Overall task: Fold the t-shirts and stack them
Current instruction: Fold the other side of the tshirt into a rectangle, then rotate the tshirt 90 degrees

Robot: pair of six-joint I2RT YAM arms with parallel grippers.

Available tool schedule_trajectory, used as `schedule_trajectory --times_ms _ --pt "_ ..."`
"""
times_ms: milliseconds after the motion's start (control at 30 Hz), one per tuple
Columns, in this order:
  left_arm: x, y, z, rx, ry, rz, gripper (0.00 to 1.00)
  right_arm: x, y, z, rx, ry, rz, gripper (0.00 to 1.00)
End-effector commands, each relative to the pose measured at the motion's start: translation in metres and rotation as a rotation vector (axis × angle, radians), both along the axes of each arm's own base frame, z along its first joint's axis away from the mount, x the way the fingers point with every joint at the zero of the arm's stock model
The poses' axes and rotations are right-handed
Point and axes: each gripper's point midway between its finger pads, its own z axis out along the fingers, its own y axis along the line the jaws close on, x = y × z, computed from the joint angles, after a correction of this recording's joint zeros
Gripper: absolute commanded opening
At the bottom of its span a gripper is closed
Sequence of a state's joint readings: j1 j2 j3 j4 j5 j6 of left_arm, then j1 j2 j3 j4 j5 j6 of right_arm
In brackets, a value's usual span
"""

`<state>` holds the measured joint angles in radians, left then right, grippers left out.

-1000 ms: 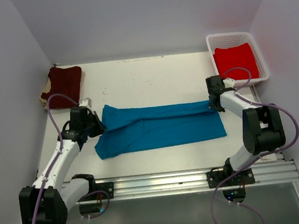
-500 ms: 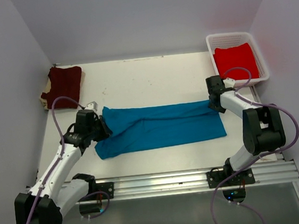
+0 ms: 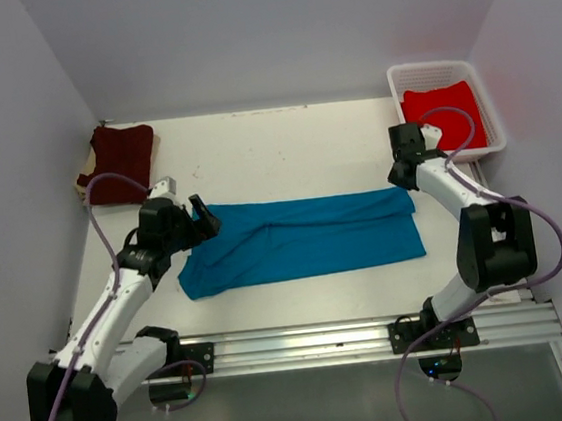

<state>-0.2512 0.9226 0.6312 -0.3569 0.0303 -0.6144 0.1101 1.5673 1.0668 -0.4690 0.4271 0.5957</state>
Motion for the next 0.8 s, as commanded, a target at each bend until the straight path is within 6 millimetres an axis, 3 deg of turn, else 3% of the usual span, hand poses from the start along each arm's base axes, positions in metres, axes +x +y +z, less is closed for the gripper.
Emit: schedule_trajectory --times_ms 0,33,67,100,167,333,600,700,767 --pt "0.038 -0.023 0.009 -0.069 -0.081 -0.05 0.79 0.023 0.022 -0.021 0.083 0.029 0.071 0.0" --pt "0.042 -0.027 -0.002 -0.078 -0.054 -0.055 0.54 0.024 0.03 -0.026 0.121 0.038 0.096 0.0" --pt "0.049 -0.032 0.001 -0.099 -0.082 -0.063 0.39 0.025 0.033 -0.032 0.139 0.046 0.108 0.0" --pt "0.052 -0.033 -0.003 -0.108 -0.076 -0.062 0.17 0.024 0.036 -0.036 0.149 0.054 0.12 0.0" --pt "0.053 -0.037 -0.019 -0.119 -0.022 -0.059 0.02 0.018 0.042 -0.047 0.178 0.074 0.14 0.0" --pt "0.048 -0.035 -0.049 -0.109 0.036 -0.045 0.0 0.0 0.043 -0.065 0.183 0.109 0.152 0.0" --pt "0.039 -0.027 -0.103 -0.085 0.154 0.014 0.0 -0.011 0.04 -0.095 0.167 0.183 0.135 0.0" --pt "0.035 -0.026 -0.132 -0.077 0.229 0.034 0.0 -0.018 0.04 -0.097 0.144 0.201 0.136 0.0" --pt "0.04 -0.027 -0.138 -0.084 0.227 0.043 0.0 -0.023 0.043 -0.097 0.134 0.215 0.147 0.0"
